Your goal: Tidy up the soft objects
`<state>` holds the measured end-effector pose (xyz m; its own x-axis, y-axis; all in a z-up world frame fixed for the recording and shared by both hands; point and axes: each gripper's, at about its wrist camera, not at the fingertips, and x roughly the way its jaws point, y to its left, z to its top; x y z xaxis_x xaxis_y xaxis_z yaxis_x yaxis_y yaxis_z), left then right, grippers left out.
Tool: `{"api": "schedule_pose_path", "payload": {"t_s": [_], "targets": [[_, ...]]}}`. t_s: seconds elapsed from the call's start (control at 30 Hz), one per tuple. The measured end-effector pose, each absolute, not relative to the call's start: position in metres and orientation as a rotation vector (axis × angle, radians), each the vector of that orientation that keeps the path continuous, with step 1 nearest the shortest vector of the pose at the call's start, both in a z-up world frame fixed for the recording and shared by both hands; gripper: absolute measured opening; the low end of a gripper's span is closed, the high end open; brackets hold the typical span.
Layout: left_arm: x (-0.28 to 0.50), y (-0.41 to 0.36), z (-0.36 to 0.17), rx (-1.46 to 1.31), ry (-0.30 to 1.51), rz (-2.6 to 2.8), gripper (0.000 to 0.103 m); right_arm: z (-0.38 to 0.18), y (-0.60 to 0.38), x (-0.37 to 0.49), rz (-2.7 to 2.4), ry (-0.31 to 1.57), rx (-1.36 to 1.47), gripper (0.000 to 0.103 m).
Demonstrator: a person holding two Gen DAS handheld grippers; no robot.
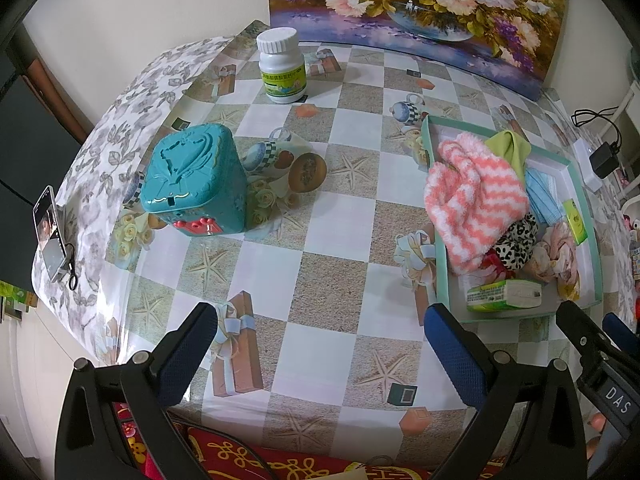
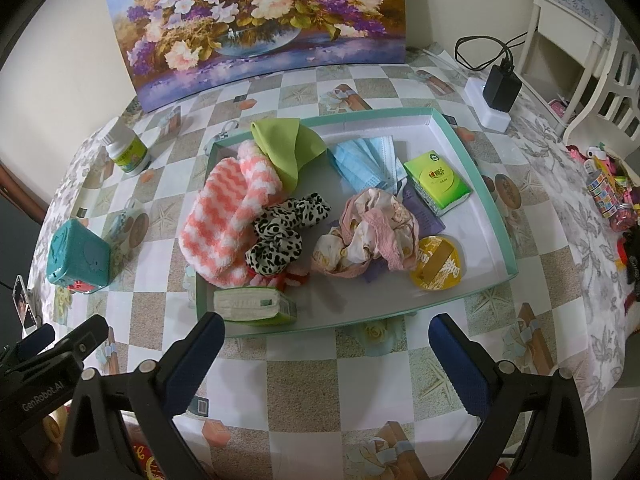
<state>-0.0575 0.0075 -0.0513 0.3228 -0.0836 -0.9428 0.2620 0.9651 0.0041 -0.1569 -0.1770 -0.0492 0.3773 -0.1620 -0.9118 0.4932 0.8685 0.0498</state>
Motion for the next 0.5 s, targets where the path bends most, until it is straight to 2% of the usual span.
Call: {"api": "schedule_pose_path", "payload": {"t_s": [0.5], "targets": [[-0.0568, 0.0082, -0.0503, 0.155, 1.224, -0.22, 0.103, -0.0524, -0.1775, -0.1575, -0.425, 1.118, 0.335, 0.103]]}}
